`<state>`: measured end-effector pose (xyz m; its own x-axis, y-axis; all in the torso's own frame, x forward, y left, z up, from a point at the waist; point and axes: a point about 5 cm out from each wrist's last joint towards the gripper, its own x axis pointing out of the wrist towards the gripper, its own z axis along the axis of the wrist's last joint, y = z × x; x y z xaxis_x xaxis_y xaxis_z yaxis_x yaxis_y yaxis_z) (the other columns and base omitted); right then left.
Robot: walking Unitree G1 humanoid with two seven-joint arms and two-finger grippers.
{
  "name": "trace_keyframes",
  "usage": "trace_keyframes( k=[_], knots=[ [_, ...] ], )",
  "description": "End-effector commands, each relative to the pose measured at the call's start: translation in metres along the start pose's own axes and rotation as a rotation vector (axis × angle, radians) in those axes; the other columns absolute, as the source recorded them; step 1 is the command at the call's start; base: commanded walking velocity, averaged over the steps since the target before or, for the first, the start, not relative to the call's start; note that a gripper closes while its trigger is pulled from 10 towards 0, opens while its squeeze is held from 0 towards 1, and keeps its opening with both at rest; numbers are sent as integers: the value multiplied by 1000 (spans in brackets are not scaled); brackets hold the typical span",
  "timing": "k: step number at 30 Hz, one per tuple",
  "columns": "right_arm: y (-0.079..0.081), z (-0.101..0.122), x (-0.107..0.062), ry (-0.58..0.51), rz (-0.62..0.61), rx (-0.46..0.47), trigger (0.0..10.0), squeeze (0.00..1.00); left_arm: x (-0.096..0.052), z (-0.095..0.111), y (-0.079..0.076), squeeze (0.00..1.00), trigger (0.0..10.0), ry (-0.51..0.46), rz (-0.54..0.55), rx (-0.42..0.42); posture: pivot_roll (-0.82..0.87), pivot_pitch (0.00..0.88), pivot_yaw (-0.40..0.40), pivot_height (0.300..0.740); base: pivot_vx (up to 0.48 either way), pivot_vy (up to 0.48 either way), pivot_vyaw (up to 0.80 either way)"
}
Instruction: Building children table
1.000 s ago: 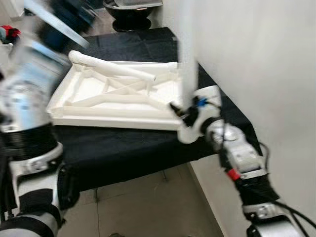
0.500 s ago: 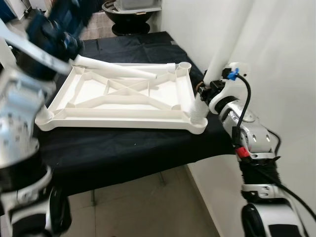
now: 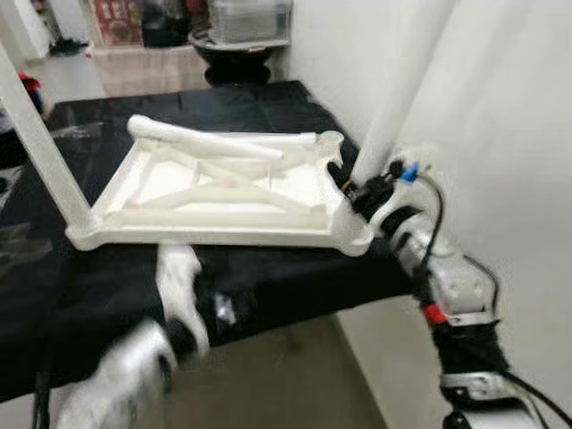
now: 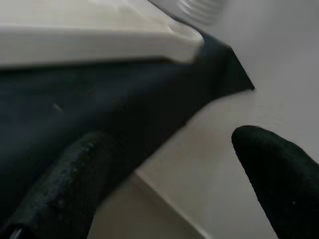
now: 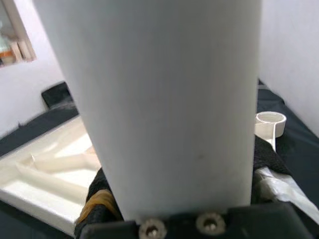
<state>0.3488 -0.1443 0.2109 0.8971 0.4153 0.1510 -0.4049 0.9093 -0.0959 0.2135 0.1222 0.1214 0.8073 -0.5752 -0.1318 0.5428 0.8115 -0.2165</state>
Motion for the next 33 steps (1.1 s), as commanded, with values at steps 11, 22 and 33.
trace_keyframes(
  k=[11, 22, 33],
  knots=[
    [3, 14, 12, -36, 115, 22, 10000, 0, -14, 28, -9, 0, 10000, -112, 96, 132, -46, 177, -61, 740, 0, 0, 0],
    [36, -16, -29, 56, 215, 119, 10000, 0, -13, 24, 7, 0, 10000, -154, 205, 87, -64, 107, -59, 740, 0, 0, -436],
    [58, -22, -53, 34, 335, 162, 10000, 0, -5, 12, 12, 0, 10000, -140, 211, 104, -66, 0, -50, 740, 190, 0, -34]
  ],
)
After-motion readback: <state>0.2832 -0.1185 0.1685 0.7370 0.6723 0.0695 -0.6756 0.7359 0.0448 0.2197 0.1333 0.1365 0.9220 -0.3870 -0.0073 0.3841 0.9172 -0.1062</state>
